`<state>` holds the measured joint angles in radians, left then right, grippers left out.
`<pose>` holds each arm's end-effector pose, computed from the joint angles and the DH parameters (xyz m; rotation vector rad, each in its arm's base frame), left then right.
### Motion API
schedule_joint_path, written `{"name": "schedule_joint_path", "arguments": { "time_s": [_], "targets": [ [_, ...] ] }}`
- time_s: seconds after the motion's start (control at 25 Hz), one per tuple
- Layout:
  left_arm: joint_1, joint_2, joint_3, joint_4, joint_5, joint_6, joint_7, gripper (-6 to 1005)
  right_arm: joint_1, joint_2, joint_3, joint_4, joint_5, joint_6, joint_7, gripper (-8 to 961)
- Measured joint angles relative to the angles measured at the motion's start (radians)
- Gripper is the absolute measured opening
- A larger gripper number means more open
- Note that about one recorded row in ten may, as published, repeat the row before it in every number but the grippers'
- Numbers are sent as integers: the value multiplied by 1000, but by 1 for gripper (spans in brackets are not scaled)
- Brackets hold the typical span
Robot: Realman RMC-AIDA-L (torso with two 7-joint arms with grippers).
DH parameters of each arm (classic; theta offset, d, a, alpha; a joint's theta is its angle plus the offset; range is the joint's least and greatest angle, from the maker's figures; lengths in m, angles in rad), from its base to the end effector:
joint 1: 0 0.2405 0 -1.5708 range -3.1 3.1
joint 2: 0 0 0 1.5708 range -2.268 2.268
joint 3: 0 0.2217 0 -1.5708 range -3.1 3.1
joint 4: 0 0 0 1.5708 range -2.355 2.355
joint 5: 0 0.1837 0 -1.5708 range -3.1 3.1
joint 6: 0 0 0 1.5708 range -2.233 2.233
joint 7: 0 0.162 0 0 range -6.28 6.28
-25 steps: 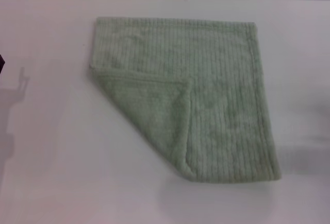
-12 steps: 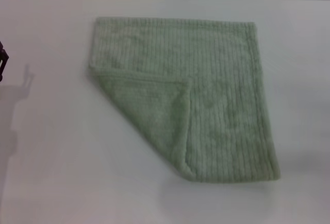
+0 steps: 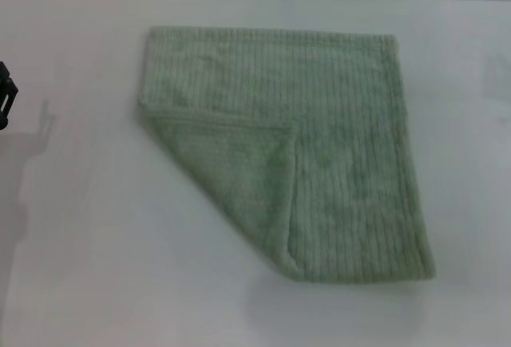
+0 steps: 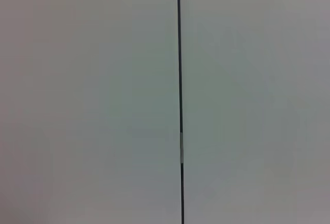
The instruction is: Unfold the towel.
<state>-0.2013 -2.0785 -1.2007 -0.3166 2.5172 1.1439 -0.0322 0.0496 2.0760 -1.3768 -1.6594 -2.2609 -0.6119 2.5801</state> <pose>-0.3252 0.2807 0.0446 -1.3890 -0.5817 -0.5760 0.2004 0.3385 0.1106 -1.7949 0.8576 0.4715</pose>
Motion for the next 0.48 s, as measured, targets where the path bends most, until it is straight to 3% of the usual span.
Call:
{"name": "schedule_joint_path", "arguments": {
  "time_s": [0.08, 0.28, 0.36, 0.48],
  "targets": [
    [0, 0, 1, 0, 0, 0, -3, 828, 82, -1, 91, 8, -12, -175, 6, 162],
    [0, 0, 1, 0, 0, 0, -4, 828, 306, -14, 269, 122, -142, -547, 36, 22],
    [-1, 0, 3, 1, 0, 0, -4, 828, 426, -27, 321, 226, -252, -700, 28, 19],
    [-2, 0, 9, -1, 2, 0, -5, 828, 476, -32, 313, 281, -301, -745, 12, 15]
  ]
}}
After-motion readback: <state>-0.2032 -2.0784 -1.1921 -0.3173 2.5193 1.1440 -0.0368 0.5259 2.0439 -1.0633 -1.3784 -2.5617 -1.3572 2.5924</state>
